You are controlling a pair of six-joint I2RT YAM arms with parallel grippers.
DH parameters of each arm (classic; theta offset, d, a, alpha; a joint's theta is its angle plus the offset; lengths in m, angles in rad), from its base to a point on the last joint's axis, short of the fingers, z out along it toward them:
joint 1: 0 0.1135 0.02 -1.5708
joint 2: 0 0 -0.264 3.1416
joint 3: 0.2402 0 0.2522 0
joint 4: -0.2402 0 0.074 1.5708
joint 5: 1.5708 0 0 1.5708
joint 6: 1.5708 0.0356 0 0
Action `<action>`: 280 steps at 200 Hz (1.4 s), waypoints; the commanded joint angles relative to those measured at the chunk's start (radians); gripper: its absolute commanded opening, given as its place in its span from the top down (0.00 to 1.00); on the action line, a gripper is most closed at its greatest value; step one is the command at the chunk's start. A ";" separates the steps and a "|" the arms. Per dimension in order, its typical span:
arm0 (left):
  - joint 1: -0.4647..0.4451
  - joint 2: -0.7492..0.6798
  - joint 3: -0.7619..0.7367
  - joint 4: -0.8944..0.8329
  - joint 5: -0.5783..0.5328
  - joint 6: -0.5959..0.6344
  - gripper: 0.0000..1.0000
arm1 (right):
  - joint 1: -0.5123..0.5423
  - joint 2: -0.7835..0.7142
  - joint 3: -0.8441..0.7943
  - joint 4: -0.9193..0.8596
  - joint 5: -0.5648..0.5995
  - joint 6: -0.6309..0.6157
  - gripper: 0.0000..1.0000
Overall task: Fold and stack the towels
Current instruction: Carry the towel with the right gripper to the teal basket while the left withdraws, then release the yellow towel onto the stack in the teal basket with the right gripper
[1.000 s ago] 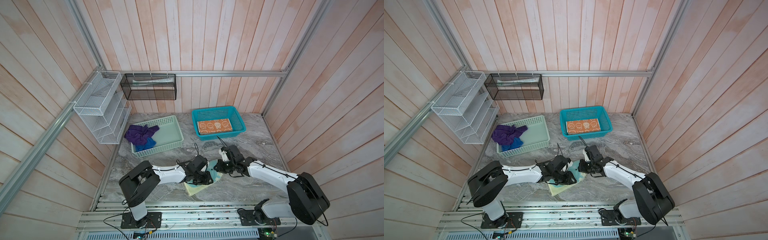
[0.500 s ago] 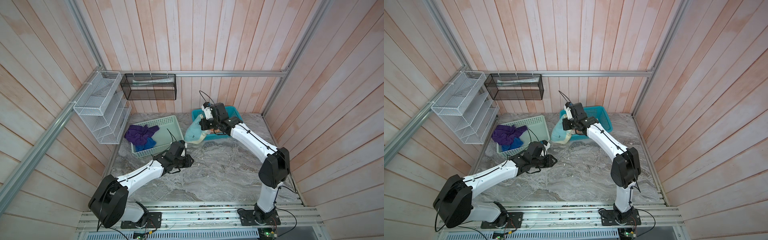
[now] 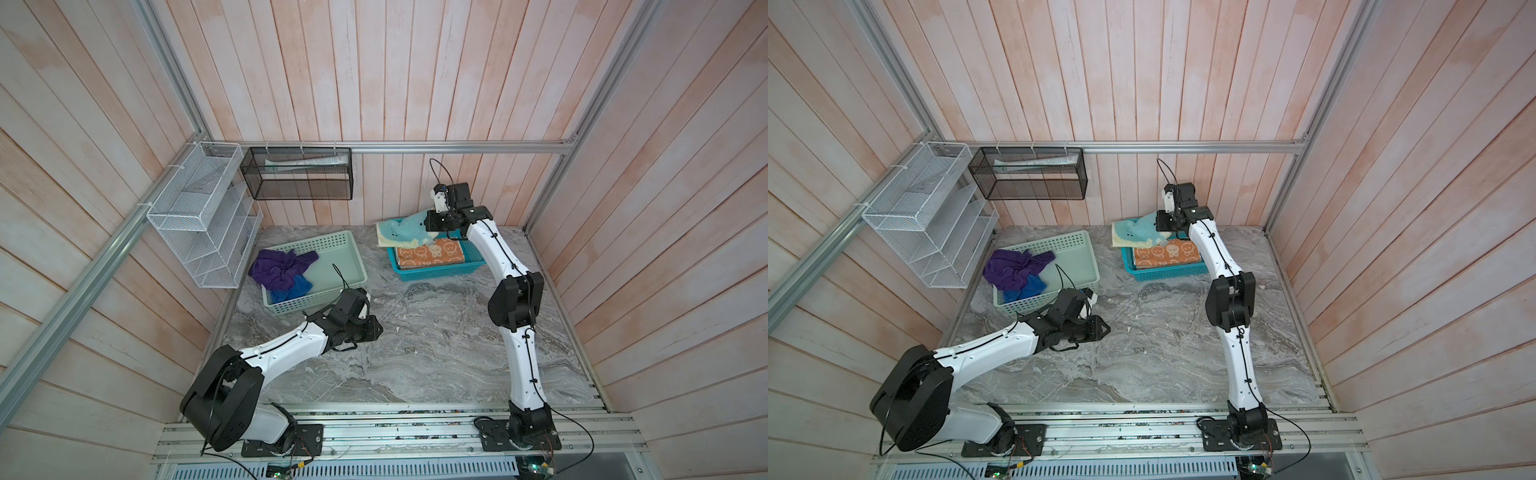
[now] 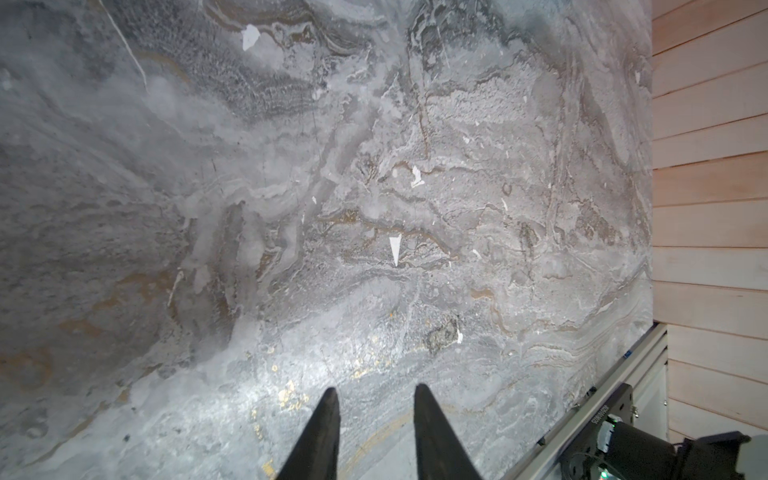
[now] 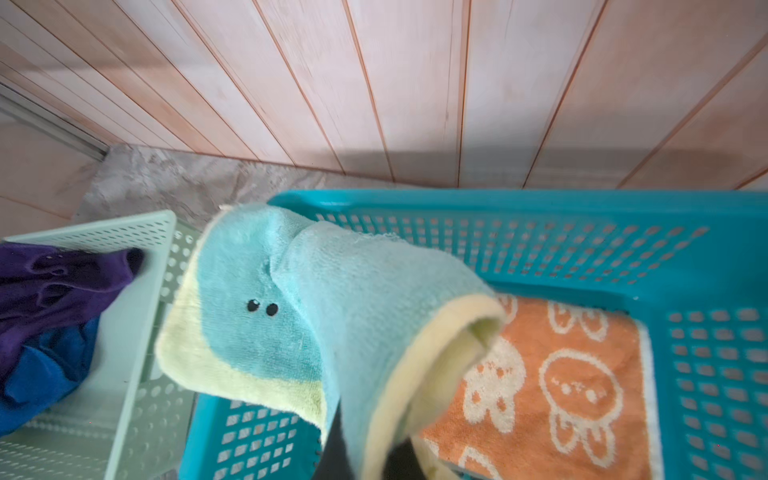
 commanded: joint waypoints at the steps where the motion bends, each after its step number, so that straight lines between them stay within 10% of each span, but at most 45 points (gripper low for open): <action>1: 0.010 0.018 -0.015 0.022 0.020 0.024 0.67 | -0.018 0.033 0.023 -0.043 -0.060 0.018 1.00; 109: 0.034 0.103 0.019 0.023 0.033 0.044 0.67 | -0.159 0.143 0.109 -0.227 -0.079 -0.145 1.00; 134: 0.035 0.113 0.040 0.007 0.030 0.047 0.65 | -0.159 0.135 0.158 -0.243 0.099 -0.133 0.53; 173: 0.036 0.092 0.078 -0.054 -0.018 0.073 0.63 | -0.157 -0.001 0.107 -0.172 0.224 -0.137 0.46; 280: 0.415 0.149 0.542 -0.470 -0.352 0.385 0.48 | 0.130 -0.590 -0.766 0.239 0.219 -0.136 0.46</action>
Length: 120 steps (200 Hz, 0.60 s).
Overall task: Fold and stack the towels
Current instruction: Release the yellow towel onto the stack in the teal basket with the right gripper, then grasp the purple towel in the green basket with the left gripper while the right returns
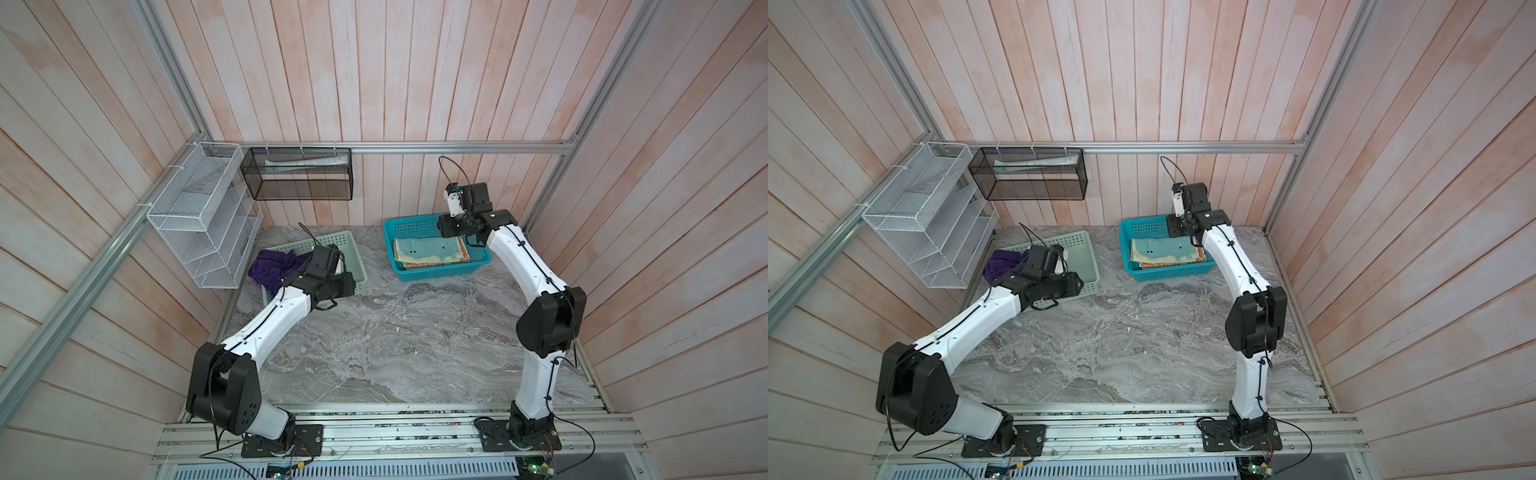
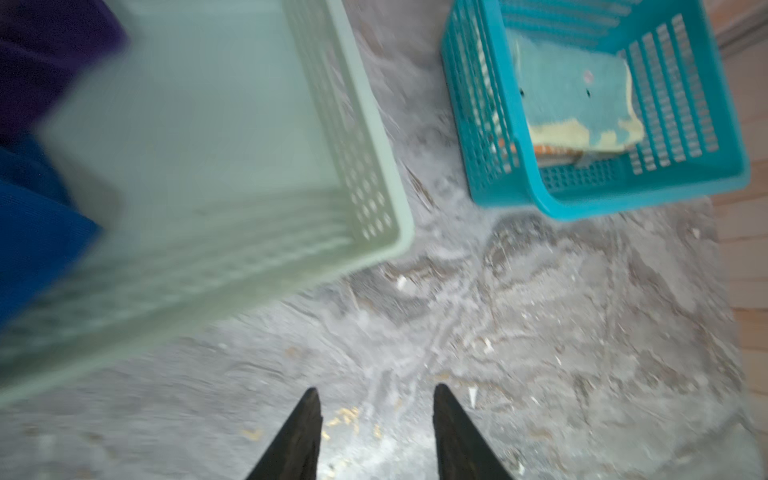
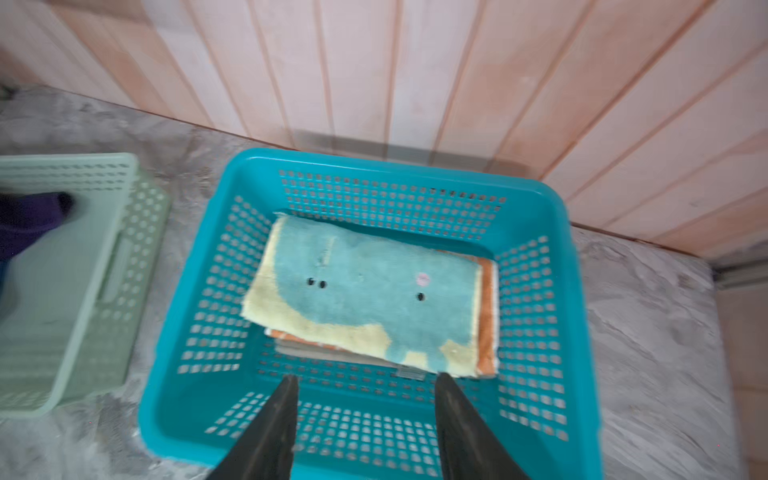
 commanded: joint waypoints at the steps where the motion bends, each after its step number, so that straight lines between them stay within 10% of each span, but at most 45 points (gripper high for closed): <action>1: 0.105 0.085 0.091 -0.153 -0.159 0.123 0.48 | 0.068 -0.102 -0.235 0.149 -0.017 0.042 0.46; 46: 0.224 0.362 0.288 -0.271 -0.534 0.265 0.36 | 0.153 -0.324 -0.657 0.386 -0.115 0.220 0.46; 120: 0.255 0.555 0.358 -0.264 -0.746 0.357 0.42 | 0.246 -0.407 -0.918 0.458 -0.185 0.330 0.46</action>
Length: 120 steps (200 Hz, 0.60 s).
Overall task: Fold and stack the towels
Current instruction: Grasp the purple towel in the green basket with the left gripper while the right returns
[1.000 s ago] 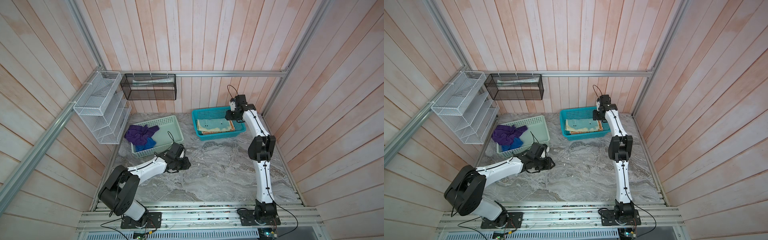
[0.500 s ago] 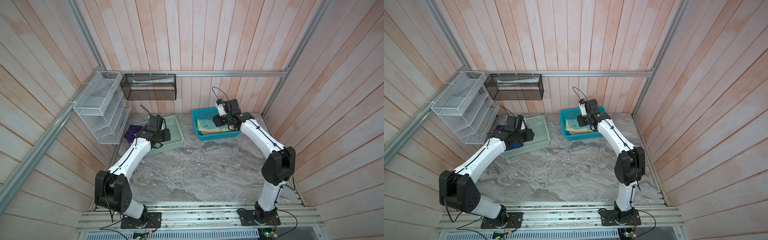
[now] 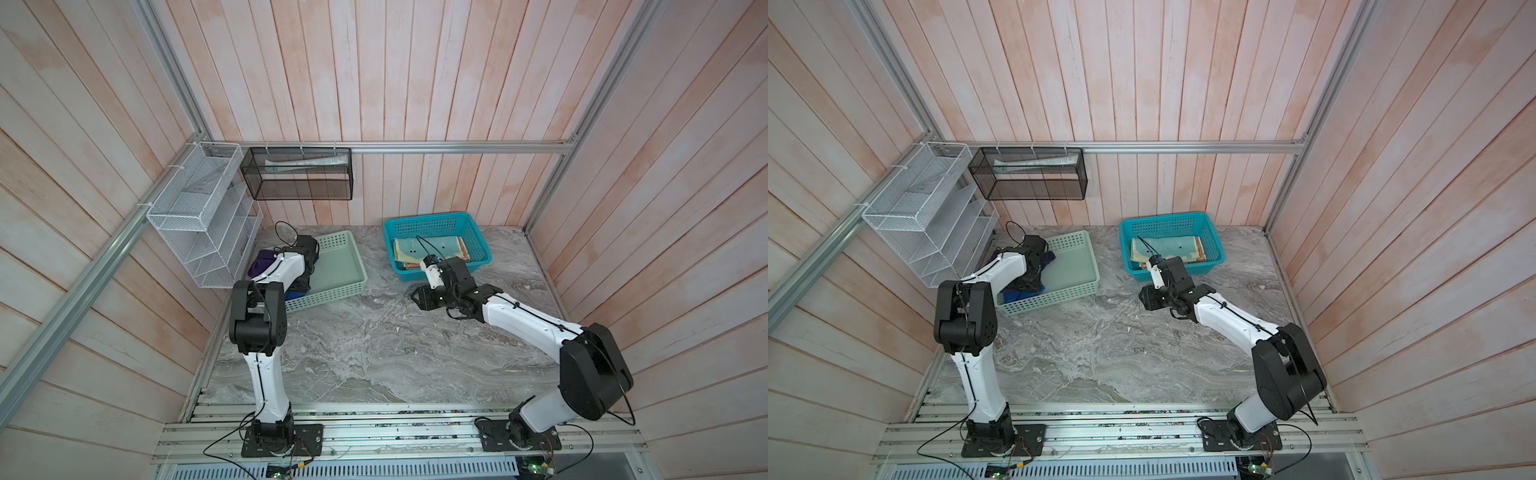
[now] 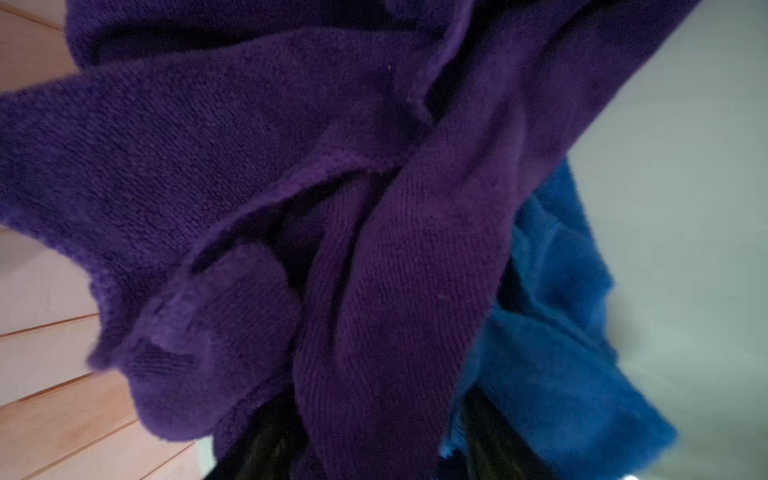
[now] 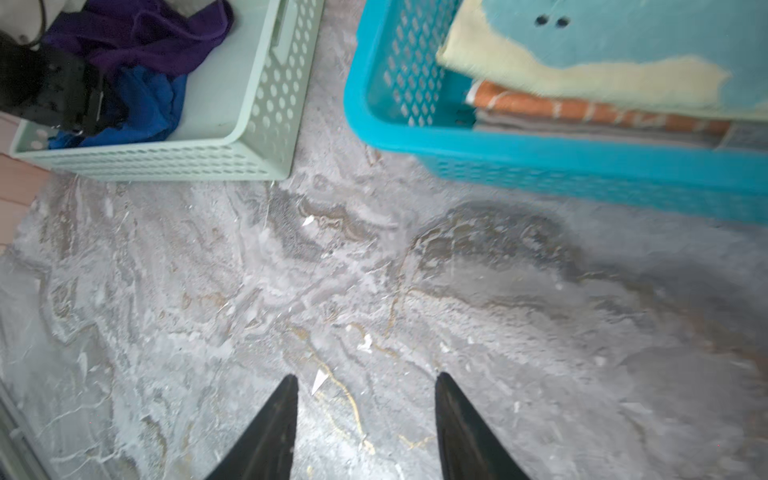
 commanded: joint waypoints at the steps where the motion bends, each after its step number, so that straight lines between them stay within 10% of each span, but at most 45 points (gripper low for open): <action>1: 0.017 0.005 0.043 -0.003 -0.097 0.042 0.43 | 0.016 -0.015 -0.033 0.036 -0.030 0.044 0.46; 72: 0.014 -0.111 0.025 0.023 0.034 0.045 1.00 | 0.031 -0.020 -0.056 0.034 -0.019 0.049 0.46; 120: 0.012 -0.183 0.044 0.014 0.083 0.045 1.00 | 0.044 -0.018 -0.053 0.010 -0.011 0.045 0.48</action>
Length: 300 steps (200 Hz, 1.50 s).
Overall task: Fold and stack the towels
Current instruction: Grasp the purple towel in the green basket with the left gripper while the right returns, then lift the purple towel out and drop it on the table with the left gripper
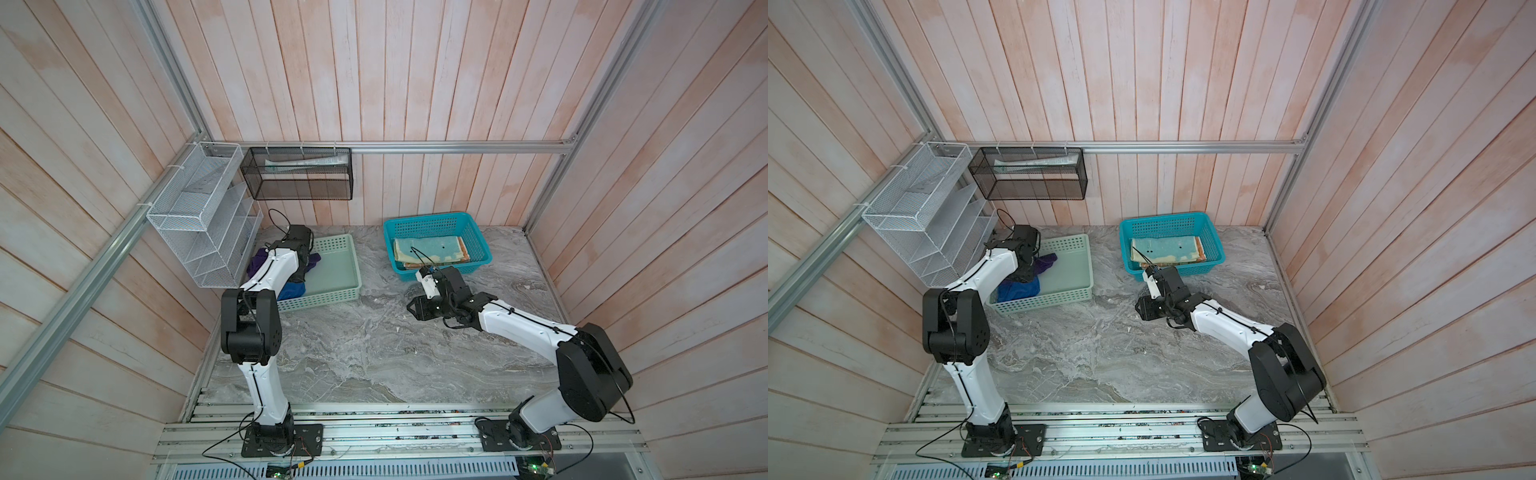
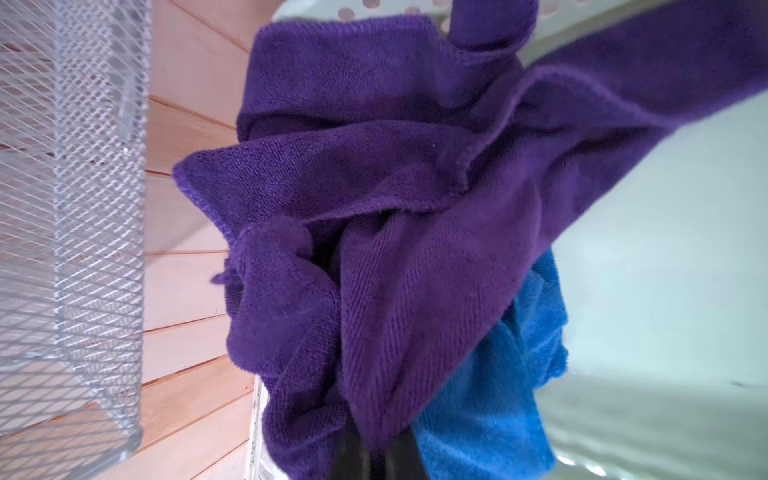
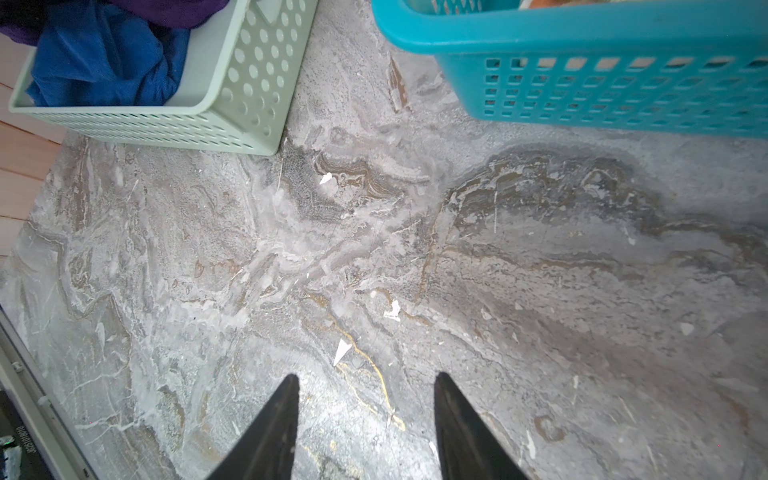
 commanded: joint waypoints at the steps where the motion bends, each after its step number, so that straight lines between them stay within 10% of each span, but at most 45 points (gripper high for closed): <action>1: 0.002 -0.060 0.020 0.001 0.044 -0.002 1.00 | 0.010 -0.014 -0.001 -0.011 -0.001 0.002 0.48; 58: -0.067 -0.129 0.067 -0.030 0.276 0.007 1.00 | 0.013 -0.012 -0.002 -0.014 0.003 0.010 0.48; 77: -0.093 -0.131 0.061 -0.010 0.291 0.011 0.59 | 0.015 -0.004 0.000 -0.018 0.001 0.009 0.48; 91: -0.088 -0.123 0.052 0.001 0.264 -0.008 0.48 | 0.018 -0.001 0.004 -0.024 -0.001 0.008 0.48; 219: 0.063 0.087 0.029 0.075 0.438 -0.205 0.34 | 0.038 0.039 0.036 -0.036 0.001 0.013 0.48; 232: 0.065 0.094 0.028 0.076 0.461 -0.215 0.47 | 0.041 0.044 0.063 -0.062 0.000 0.006 0.48; 254: 0.065 0.052 0.037 0.082 0.482 -0.240 1.00 | 0.048 0.028 0.097 -0.109 0.031 -0.013 0.48; 300: 0.029 -0.128 0.218 -0.001 0.520 -0.195 1.00 | 0.047 -0.044 0.073 -0.094 0.060 -0.001 0.49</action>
